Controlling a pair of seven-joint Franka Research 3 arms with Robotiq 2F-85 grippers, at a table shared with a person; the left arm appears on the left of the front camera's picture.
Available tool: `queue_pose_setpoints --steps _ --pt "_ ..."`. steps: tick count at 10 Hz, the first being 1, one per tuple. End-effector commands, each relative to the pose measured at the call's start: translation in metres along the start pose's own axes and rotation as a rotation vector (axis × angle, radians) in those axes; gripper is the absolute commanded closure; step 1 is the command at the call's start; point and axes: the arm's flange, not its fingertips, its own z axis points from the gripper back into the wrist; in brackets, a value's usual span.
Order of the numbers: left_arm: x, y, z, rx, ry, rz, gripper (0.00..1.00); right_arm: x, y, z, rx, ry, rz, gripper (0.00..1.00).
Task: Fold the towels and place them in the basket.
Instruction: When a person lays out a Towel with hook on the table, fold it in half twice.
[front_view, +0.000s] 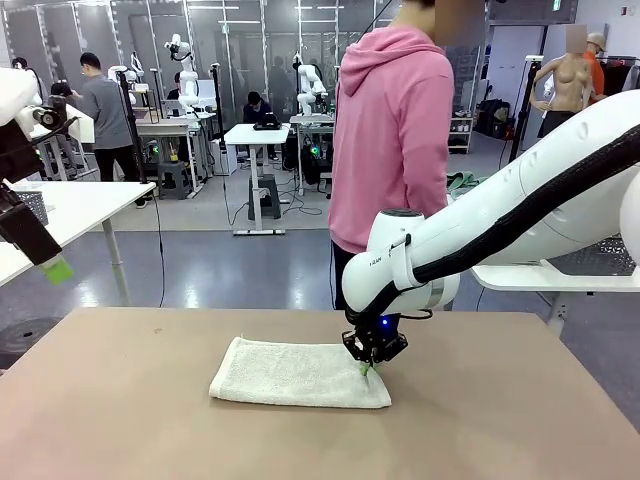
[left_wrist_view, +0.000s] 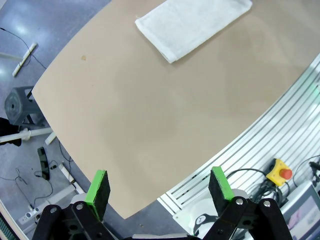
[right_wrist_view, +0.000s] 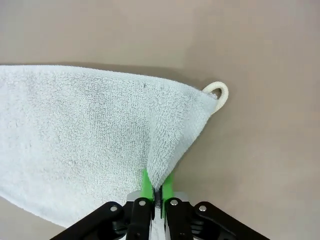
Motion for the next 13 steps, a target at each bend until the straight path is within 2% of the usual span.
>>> queue_pose_setpoints --steps 1,4,6,8,9,10,13 --pt "0.001 0.002 0.003 0.015 0.002 0.004 0.00 0.002 0.001 -0.007 -0.058 0.016 -0.035 1.00" --pt "0.001 0.002 0.003 0.015 0.002 0.004 0.00 -0.009 -0.017 0.025 -0.118 0.013 -0.010 1.00" --pt "0.001 0.002 0.003 0.015 0.002 0.004 0.00 -0.017 -0.035 0.058 -0.268 0.034 0.047 1.00" --pt "0.001 0.002 0.003 0.015 0.002 0.004 0.00 -0.025 -0.036 0.094 -0.418 -0.017 0.009 1.00" --pt "0.001 0.002 0.003 0.015 0.002 0.004 0.00 -0.028 -0.029 0.105 -0.466 -0.050 0.007 1.00" --pt "0.001 0.002 0.003 0.015 0.002 0.004 0.00 -0.033 -0.011 0.117 -0.446 -0.074 0.062 1.00" --pt "0.001 0.002 0.003 0.015 0.002 0.004 0.00 -0.024 0.046 0.131 -0.407 -0.045 0.148 1.00"
